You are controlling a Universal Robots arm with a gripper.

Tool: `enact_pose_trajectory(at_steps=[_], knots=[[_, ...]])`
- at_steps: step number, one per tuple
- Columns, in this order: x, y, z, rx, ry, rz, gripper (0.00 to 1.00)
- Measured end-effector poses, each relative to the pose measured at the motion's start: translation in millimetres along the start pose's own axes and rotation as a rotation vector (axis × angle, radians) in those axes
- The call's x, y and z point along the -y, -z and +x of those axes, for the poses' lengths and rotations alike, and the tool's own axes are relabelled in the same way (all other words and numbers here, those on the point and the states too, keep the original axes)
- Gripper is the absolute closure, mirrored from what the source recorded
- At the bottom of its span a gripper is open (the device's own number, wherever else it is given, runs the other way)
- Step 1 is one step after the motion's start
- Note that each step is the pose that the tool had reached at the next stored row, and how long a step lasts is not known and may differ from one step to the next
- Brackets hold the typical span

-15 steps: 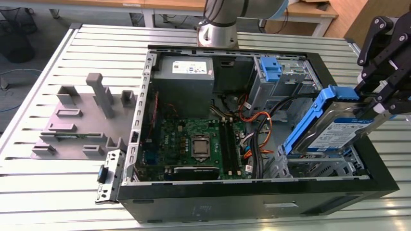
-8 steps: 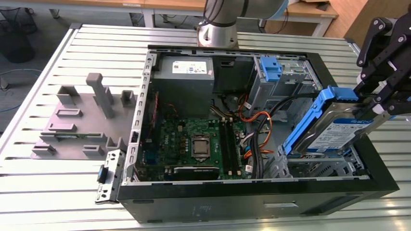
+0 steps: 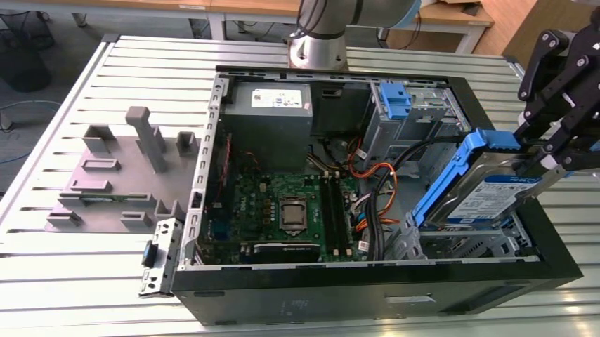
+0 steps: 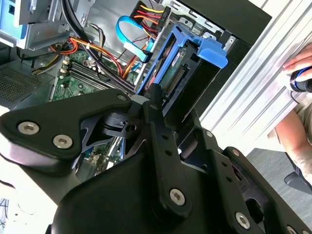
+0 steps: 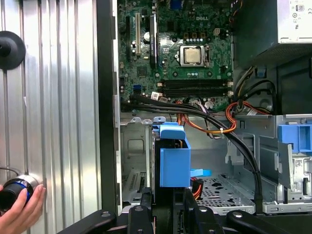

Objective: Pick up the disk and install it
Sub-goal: 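Insert the disk into the insertion slot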

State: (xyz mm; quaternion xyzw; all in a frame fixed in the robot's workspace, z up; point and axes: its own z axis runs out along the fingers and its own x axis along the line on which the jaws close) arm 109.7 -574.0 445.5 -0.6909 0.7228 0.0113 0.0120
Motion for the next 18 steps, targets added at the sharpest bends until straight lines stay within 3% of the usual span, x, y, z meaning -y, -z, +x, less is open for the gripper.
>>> enact_pose_trajectory(at_steps=[18], knots=[[0.0, -8.4, 0.3, -0.0007, 0.0, 0.0, 0.65]])
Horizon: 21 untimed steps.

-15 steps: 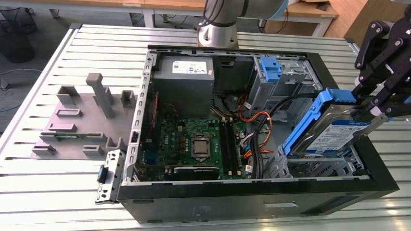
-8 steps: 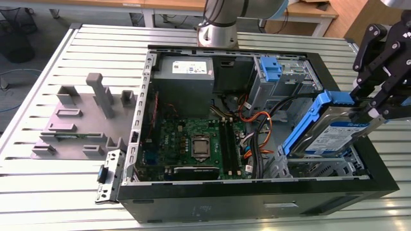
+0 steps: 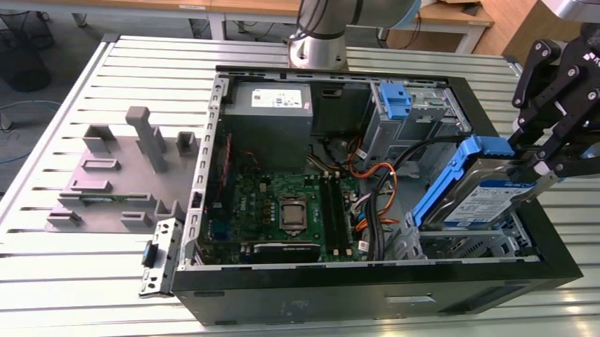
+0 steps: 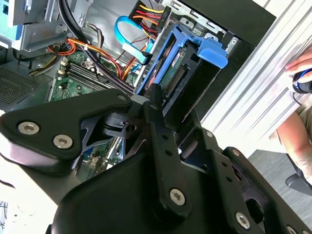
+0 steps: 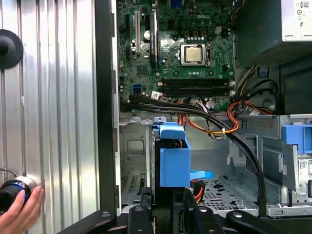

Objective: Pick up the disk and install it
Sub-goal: 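Insert the disk into the insertion slot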

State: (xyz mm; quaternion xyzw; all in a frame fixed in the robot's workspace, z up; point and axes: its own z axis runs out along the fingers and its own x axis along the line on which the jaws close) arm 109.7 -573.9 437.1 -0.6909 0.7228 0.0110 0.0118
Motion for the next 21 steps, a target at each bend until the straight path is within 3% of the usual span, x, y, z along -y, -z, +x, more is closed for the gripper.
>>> enact_pose_trajectory(at_steps=[9, 21], knots=[[0.0, -5.9, 0.2, -0.0021, 0.0, 0.0001, 0.65], [0.0, -21.2, 0.7, -0.0117, 0.0, 0.0005, 0.65]])
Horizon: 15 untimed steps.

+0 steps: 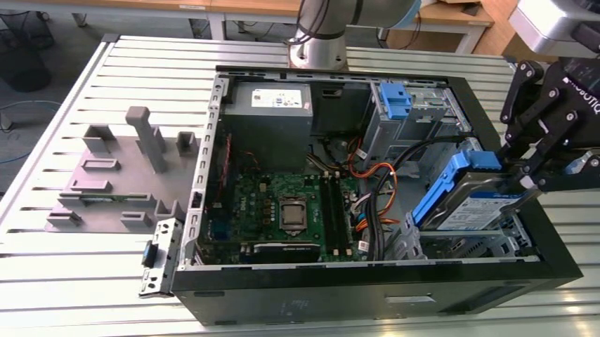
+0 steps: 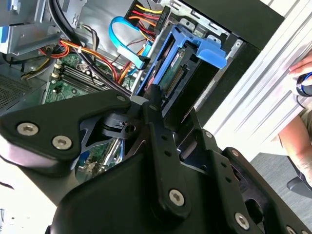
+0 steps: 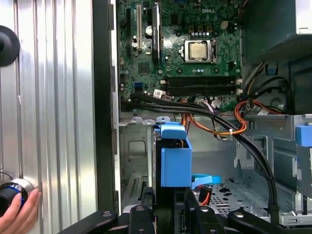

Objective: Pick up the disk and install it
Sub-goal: 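Insert the disk into the insertion slot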

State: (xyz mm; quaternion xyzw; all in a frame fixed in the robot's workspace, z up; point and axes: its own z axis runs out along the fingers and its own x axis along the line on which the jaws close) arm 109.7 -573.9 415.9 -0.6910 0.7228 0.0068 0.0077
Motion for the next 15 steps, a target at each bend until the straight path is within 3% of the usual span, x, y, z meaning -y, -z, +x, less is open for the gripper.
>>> enact_pose_trajectory(at_steps=[15], knots=[[0.0, -21.7, 0.5, -0.0111, 0.0, 0.0005, 0.65]])
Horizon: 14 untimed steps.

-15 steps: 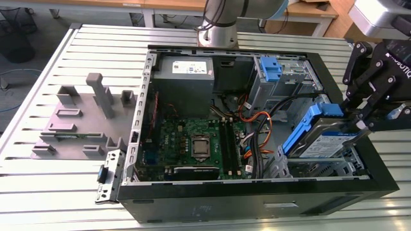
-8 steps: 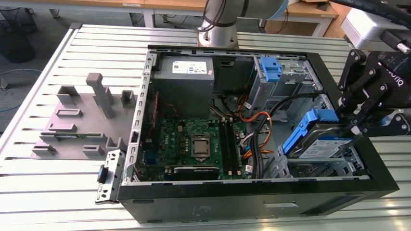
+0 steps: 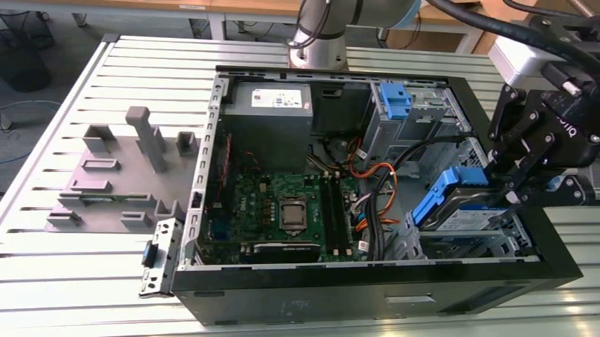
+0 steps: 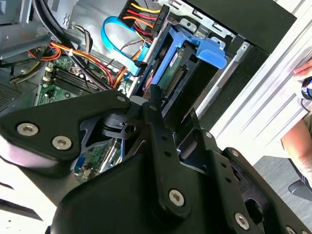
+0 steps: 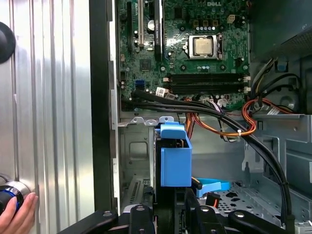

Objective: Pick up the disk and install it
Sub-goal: 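Insert the disk into the insertion slot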

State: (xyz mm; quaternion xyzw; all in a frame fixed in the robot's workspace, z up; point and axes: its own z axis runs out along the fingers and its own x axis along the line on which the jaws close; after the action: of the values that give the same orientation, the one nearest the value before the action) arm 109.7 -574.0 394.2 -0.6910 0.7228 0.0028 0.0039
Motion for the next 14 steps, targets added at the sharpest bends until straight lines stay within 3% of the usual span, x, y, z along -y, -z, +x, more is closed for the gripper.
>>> enact_pose_trajectory(at_steps=[14], knots=[[-0.1, -21.4, 0.2, -0.0084, 0.0, 0.0003, 0.65]])
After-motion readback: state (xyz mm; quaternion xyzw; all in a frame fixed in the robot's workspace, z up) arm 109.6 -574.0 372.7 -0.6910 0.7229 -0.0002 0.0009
